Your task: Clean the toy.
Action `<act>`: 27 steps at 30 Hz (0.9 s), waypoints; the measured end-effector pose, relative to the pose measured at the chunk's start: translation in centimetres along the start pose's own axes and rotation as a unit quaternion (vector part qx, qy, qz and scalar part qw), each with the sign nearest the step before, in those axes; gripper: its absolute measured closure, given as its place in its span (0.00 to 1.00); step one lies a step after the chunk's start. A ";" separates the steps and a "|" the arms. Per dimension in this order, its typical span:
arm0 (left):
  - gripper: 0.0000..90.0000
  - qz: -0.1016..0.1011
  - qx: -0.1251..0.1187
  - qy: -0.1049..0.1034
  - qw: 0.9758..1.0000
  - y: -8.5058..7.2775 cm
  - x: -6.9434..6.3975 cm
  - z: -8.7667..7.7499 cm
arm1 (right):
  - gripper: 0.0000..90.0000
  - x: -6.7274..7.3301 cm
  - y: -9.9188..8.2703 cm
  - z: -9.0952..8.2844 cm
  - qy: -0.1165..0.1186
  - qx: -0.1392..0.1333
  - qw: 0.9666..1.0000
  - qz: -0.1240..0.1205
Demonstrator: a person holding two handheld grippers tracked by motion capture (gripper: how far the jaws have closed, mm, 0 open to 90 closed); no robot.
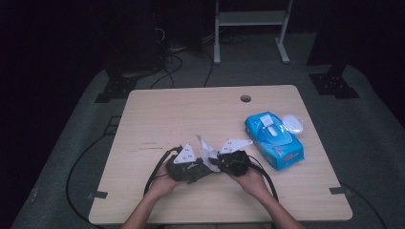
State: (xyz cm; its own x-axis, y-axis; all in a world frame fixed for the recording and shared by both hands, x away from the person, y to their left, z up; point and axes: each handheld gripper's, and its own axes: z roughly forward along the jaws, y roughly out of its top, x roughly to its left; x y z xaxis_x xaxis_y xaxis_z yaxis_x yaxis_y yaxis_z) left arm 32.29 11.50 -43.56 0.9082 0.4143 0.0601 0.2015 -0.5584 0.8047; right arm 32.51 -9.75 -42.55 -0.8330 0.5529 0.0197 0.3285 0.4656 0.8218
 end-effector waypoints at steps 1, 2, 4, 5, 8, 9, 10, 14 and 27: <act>0.59 -0.001 0.003 0.005 1.000 0.1 -0.1 0.0 | 0.92 0.0 0.0 0.0 0.000 -0.001 1.000 0.000; 0.59 0.003 0.021 0.012 1.000 0.1 0.0 0.1 | 0.92 0.0 0.0 0.0 0.000 -0.001 1.000 0.000; 0.57 0.007 0.037 0.013 0.999 -0.2 -0.1 0.5 | 0.92 -0.1 -0.1 -0.1 0.000 -0.001 1.000 -0.001; 0.59 0.007 0.047 0.017 0.999 -0.6 0.0 0.6 | 0.92 -0.2 -0.1 -0.3 -0.010 -0.001 1.000 -0.004; 0.61 0.003 0.052 0.015 0.998 -0.9 0.1 0.7 | 0.92 -0.6 -0.2 -0.5 -0.018 -0.003 1.000 -0.005; 0.62 0.005 0.055 0.017 0.998 -1.0 0.2 0.8 | 0.92 -0.9 -0.3 -0.8 -0.026 -0.005 1.000 -0.001; 0.62 0.005 0.055 0.017 0.998 -1.0 0.2 0.8 | 0.92 -0.9 -0.3 -0.8 -0.026 -0.005 1.000 -0.001; 0.59 0.004 0.062 0.020 0.998 -0.9 0.1 1.0 | 0.91 -0.6 -0.2 -0.6 -0.024 -0.003 1.000 -0.006; 0.58 -0.008 0.047 0.017 0.999 -0.7 0.4 0.6 | 0.62 -0.3 0.3 -1.6 -0.015 -0.011 0.999 -0.029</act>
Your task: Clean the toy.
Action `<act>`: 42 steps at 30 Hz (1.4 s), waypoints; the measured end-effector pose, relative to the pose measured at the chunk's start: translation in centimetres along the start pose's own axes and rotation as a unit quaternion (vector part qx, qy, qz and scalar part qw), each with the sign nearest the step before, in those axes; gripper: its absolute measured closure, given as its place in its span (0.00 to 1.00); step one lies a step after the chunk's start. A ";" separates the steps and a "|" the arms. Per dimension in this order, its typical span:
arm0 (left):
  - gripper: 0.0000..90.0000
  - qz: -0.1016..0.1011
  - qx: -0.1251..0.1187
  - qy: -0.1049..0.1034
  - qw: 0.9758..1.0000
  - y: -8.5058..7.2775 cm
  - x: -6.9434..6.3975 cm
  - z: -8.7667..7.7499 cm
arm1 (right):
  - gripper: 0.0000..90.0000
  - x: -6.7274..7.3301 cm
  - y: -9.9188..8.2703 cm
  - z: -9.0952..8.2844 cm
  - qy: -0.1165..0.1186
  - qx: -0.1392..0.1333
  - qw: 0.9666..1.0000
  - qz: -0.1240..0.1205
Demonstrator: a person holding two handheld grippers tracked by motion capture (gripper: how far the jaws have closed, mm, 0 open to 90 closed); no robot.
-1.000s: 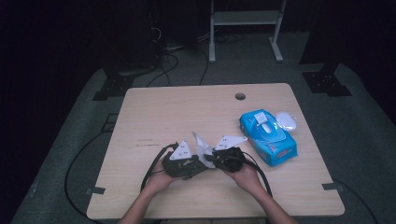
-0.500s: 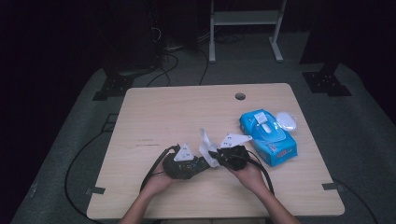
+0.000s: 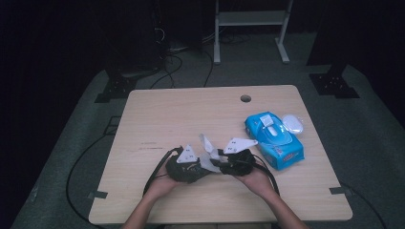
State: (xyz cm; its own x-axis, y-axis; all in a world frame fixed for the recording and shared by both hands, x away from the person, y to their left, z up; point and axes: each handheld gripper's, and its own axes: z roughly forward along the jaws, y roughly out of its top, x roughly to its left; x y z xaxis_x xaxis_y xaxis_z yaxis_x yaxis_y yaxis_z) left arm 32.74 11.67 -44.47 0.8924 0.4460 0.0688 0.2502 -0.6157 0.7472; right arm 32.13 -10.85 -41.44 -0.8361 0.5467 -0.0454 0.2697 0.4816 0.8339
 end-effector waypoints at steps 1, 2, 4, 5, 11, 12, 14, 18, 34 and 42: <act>0.57 0.000 0.000 -0.001 1.000 0.0 0.0 0.0 | 0.61 0.0 0.0 -0.1 0.001 -0.001 1.000 0.000; 0.57 0.001 0.005 -0.006 1.000 0.1 0.1 0.0 | 0.61 0.0 0.0 -0.1 0.005 -0.003 1.000 0.001; 0.58 -0.003 0.006 -0.013 1.000 0.1 0.0 0.2 | 0.63 0.1 0.0 0.2 0.005 0.000 1.000 0.000; 0.59 -0.003 0.006 -0.013 1.000 0.1 0.0 0.2 | 0.63 0.1 0.0 0.2 0.005 0.000 1.000 0.000; 0.64 0.006 0.013 -0.006 1.000 0.0 0.0 0.1 | 0.89 0.3 -0.5 1.4 0.012 0.008 1.000 0.002; 0.64 0.008 0.012 -0.004 1.000 0.0 0.1 0.1 | 0.90 0.3 -0.5 1.3 0.012 0.009 1.000 0.000; 0.64 0.009 0.012 -0.004 1.000 0.0 0.1 0.1 | 0.91 0.0 -0.6 1.2 0.010 0.011 1.000 0.000; 0.64 0.012 0.013 -0.005 1.000 0.0 0.1 0.1 | 0.91 -0.8 -0.9 0.7 -0.003 0.010 1.000 0.016; 0.64 0.010 0.016 -0.007 1.000 0.1 0.2 0.3 | 0.91 0.1 -0.6 1.2 0.004 0.008 1.000 0.006; 0.64 0.010 0.018 -0.009 1.000 0.1 0.2 0.3 | 0.91 -2.6 -2.2 -0.2 -0.025 0.006 0.998 0.060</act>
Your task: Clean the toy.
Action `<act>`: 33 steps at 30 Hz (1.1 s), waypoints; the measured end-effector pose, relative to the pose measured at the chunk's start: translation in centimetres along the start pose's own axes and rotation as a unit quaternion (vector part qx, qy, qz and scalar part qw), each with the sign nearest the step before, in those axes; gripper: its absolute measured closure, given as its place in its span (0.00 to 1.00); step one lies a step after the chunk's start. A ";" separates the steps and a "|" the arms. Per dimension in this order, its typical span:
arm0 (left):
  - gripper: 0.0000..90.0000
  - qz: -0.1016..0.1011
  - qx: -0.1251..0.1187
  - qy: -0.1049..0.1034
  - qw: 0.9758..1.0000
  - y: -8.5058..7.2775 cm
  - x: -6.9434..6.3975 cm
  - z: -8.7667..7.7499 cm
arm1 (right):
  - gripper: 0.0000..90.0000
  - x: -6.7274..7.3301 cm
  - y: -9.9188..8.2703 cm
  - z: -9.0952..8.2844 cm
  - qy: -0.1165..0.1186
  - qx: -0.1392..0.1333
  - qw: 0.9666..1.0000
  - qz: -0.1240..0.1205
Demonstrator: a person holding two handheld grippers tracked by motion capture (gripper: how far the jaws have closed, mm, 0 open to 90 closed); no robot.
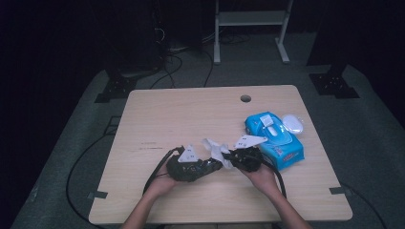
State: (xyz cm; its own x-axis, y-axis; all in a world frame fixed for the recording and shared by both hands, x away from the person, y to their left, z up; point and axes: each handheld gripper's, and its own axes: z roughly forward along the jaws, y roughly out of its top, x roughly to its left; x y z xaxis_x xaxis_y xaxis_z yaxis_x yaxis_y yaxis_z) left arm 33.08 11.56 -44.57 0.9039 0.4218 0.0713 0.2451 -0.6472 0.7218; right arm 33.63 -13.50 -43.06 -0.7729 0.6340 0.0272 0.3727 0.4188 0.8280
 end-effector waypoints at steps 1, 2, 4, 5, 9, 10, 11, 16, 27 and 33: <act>0.64 0.000 0.000 -0.001 1.000 0.0 0.0 0.0 | 0.91 0.0 0.0 0.0 0.000 0.000 1.000 0.000; 0.64 0.000 0.001 -0.001 1.000 0.0 0.1 0.0 | 0.91 0.3 0.1 0.0 0.010 -0.008 1.000 -0.001; 0.64 -0.001 0.001 0.001 1.000 0.0 0.0 0.1 | 0.91 0.6 0.3 0.0 0.018 -0.013 1.000 -0.003; 0.64 -0.001 0.001 0.001 1.000 0.0 0.0 0.1 | 0.91 0.6 0.3 0.0 0.018 -0.013 1.000 -0.003; 0.64 0.001 0.002 0.001 1.000 0.0 0.0 0.0 | 0.91 0.3 -0.1 0.3 0.014 -0.004 1.000 -0.001; 0.64 0.001 0.002 0.001 1.000 0.0 0.0 0.0 | 0.91 -0.4 -0.4 0.2 0.010 -0.001 1.000 0.015; 0.64 0.001 0.003 0.001 1.000 0.0 0.0 0.0 | 0.91 -0.4 -0.4 0.2 0.010 -0.001 1.000 0.015; 0.64 -0.001 0.005 -0.001 1.000 0.1 0.1 0.0 | 0.91 -0.3 -0.2 -0.1 0.011 -0.011 1.000 0.017; 0.65 -0.001 0.015 0.000 1.000 -0.5 0.7 -0.9 | 0.91 -1.6 -0.6 -1.0 -0.005 -0.025 0.999 0.048; 0.64 0.001 0.027 -0.002 1.000 -0.1 0.9 -0.9 | 0.91 -1.1 -0.6 -0.2 0.010 -0.017 0.999 0.048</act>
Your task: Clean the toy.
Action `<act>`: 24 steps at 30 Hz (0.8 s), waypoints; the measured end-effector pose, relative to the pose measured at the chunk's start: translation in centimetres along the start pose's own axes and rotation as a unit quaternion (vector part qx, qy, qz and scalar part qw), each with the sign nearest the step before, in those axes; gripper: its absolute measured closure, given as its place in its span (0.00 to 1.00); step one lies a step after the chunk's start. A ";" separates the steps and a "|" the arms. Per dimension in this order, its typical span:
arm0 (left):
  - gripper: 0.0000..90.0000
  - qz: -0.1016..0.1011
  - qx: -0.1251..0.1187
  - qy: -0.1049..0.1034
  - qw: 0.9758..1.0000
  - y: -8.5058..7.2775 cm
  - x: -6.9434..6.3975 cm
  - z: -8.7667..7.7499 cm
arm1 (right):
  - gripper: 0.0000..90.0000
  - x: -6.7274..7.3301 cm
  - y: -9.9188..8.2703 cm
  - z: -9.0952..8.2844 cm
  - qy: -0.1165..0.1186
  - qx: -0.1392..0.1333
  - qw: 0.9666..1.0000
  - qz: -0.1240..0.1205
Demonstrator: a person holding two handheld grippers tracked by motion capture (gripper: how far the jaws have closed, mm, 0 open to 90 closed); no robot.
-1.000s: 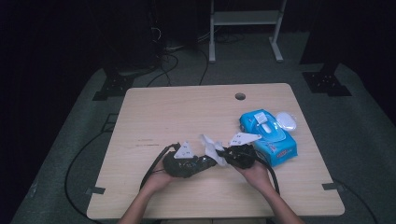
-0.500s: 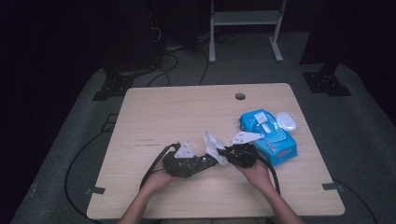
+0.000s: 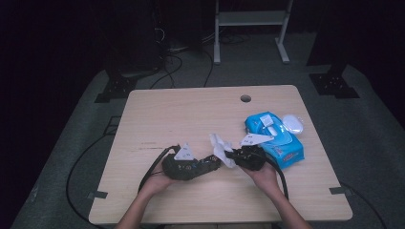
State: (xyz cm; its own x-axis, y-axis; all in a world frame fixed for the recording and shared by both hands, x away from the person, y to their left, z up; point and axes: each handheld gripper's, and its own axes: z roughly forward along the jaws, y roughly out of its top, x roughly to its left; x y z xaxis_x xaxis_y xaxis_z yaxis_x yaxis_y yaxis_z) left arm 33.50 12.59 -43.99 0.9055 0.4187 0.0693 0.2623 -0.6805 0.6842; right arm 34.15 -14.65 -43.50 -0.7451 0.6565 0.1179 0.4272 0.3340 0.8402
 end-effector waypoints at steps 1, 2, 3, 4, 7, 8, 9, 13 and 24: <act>0.63 0.000 0.005 -0.004 1.000 0.5 0.0 0.2 | 0.91 0.1 0.0 0.2 0.005 -0.001 1.000 0.003; 0.61 0.000 0.005 -0.004 1.000 0.5 0.0 0.2 | 0.91 0.1 0.0 0.2 0.005 -0.001 1.000 0.003; 0.61 0.002 0.008 -0.003 1.000 0.8 0.0 0.3 | 0.91 0.1 0.0 0.2 0.006 0.000 1.000 0.004; 0.60 0.004 0.012 -0.002 1.000 1.1 0.0 0.4 | 0.91 0.1 0.0 0.3 0.005 0.001 1.000 0.003; 0.57 0.010 0.025 -0.001 1.000 2.0 0.0 0.8 | 0.91 -0.1 -0.1 0.2 0.003 -0.001 1.000 0.009; 0.57 0.009 0.028 -0.002 1.000 2.2 0.0 1.0 | 0.91 -0.2 -0.1 0.1 0.003 -0.003 1.000 0.013; 0.56 0.010 0.034 -0.002 0.999 2.4 0.0 1.1 | 0.91 -0.4 -0.2 -0.1 0.001 -0.005 1.000 0.016; 0.54 0.014 0.047 -0.004 0.999 3.2 -0.1 1.8 | 0.91 -0.7 -0.3 -0.3 -0.001 -0.009 1.000 0.020; 0.55 0.038 0.126 -0.003 0.991 4.9 -0.6 4.0 | 0.91 -1.0 -0.5 -0.5 0.000 -0.007 1.000 0.028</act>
State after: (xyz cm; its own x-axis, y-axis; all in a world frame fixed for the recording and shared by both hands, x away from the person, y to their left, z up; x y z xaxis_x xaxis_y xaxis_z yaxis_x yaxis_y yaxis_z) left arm 35.55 6.63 -43.61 0.9278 0.3566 0.1093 0.2665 -0.8388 0.4748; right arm 34.42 -15.81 -43.74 -0.7200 0.6741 0.1646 0.4607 0.2870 0.8399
